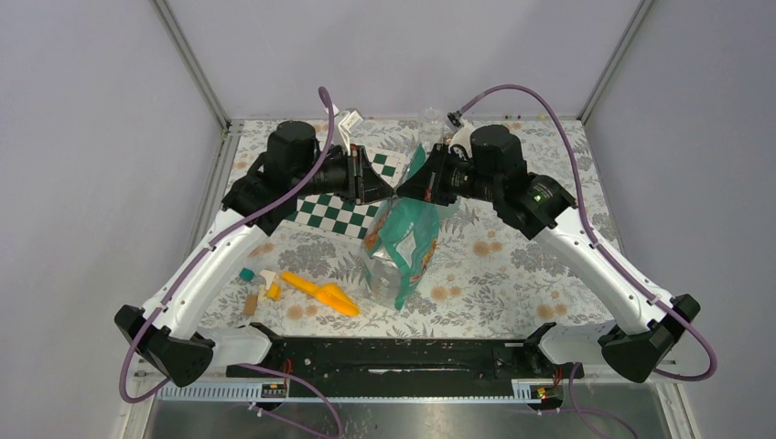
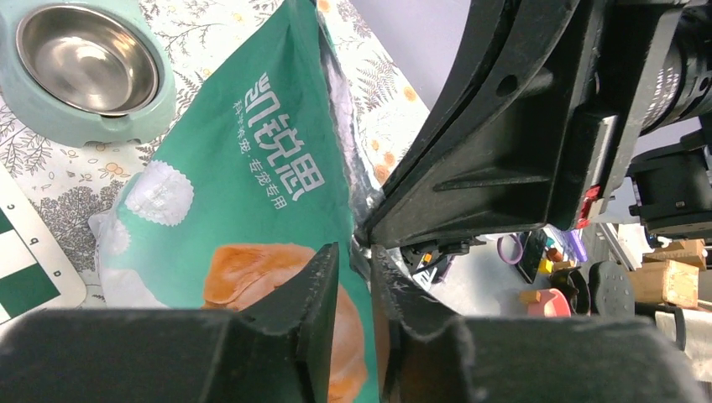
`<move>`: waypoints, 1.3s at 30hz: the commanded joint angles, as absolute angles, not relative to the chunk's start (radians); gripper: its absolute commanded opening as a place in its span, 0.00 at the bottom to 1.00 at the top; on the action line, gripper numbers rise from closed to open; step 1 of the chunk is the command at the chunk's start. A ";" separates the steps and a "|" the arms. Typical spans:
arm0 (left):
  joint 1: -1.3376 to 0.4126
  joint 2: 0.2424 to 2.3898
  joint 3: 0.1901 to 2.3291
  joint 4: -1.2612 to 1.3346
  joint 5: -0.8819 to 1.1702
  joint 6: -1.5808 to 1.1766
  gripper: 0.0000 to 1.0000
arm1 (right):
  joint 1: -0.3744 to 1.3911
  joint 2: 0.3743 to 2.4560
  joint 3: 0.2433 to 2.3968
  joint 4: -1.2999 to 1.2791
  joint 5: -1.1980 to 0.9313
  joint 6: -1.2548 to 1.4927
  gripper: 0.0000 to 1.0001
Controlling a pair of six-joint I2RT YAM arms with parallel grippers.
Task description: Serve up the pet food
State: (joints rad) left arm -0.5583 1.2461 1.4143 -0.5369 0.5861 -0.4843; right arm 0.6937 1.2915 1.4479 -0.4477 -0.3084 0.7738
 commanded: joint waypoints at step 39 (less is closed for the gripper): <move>-0.555 1.250 1.486 -0.411 0.645 -0.556 0.36 | 0.701 1.344 1.697 -0.787 -0.264 0.590 0.00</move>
State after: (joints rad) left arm -0.5537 1.2568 1.4658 -0.5148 0.5262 -0.5217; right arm 0.6937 1.3437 1.6859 -0.7872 -0.2451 0.6167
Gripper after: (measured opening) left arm 0.287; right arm 0.017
